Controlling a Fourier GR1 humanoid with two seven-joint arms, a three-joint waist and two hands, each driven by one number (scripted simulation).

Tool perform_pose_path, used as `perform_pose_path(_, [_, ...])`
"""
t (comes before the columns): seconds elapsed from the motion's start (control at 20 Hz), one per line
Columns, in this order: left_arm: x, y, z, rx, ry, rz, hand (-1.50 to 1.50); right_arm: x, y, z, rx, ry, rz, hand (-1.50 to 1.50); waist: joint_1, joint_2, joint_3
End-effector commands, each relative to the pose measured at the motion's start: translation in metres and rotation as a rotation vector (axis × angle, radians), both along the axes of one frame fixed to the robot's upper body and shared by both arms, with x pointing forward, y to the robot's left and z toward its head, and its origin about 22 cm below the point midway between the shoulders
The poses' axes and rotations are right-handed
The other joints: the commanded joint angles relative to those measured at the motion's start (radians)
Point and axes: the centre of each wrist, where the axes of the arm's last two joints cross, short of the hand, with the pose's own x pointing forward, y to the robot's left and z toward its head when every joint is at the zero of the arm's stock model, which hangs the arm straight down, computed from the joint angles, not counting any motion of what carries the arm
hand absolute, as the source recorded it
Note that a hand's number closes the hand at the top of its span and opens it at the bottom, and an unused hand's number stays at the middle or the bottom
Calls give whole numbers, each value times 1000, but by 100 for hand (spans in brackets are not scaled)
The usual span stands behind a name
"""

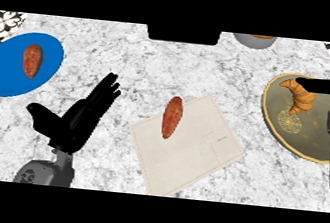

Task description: Pick the croissant from the placemat and place it in the bowl

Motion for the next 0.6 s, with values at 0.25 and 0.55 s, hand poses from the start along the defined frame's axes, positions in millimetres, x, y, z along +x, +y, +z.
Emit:
perform_pose_path(0.25, [-8, 10, -12, 1, 16, 69, 0, -53, 0, 4, 169, -517, 147, -150, -49, -19, -3])
perform_pose_path(0.55, [-9, 26, -6, 6, 30, 87, 0, -131, 24, 7, 227, -618, 248, -150, -81, -32, -6])
